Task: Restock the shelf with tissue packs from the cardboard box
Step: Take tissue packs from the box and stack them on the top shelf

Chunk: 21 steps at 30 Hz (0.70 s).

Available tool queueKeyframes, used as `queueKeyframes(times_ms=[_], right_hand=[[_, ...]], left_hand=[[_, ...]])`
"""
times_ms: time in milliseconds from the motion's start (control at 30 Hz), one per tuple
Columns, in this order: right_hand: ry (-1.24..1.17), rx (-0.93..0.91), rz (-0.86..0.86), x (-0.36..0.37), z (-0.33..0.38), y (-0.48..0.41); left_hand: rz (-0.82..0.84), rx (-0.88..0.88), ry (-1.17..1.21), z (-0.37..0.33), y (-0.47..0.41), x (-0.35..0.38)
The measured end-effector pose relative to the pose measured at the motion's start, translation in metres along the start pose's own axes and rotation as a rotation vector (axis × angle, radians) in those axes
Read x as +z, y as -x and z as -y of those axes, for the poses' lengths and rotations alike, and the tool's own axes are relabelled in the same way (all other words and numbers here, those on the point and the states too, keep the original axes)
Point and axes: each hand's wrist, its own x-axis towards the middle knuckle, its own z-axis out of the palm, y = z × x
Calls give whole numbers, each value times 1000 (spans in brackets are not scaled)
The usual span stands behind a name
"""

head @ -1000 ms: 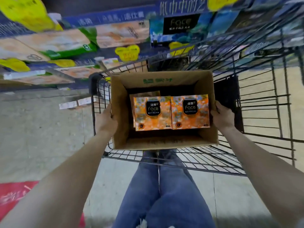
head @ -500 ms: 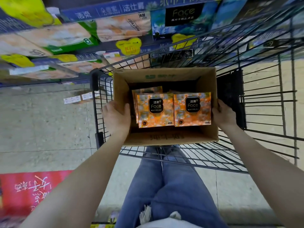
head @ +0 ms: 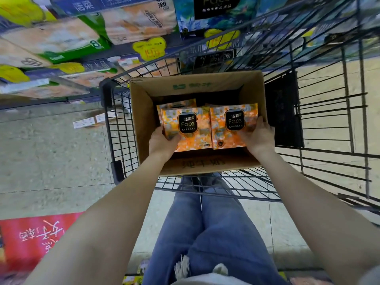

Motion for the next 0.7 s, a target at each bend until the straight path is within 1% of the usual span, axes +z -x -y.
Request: queueKeyframes(times_ms=[133,233,333,433,467,567,700], right_hand=[[-42,15,-31,-6,8,0],[-209,64,-51,-14,10,5],[-323,53,-21,-17,8,10],[-430,47,26,-20,8,15],[-500,37,37,-21,10,17],[-666,-6,21,-19,12,17],[-687,-24,26,-32,26,25]], left_hand=[[-62,-21,32,-2,-2,4],[-69,-33,100,-2,-1,4],[-70,-32,144,2,-2,-3],[-57,-40,187,10,-5,-10],[-53,-49,197,14,-7,-13],[-35,-71,267,23,-10,-19],[52,-105,310,25,-7,-27]])
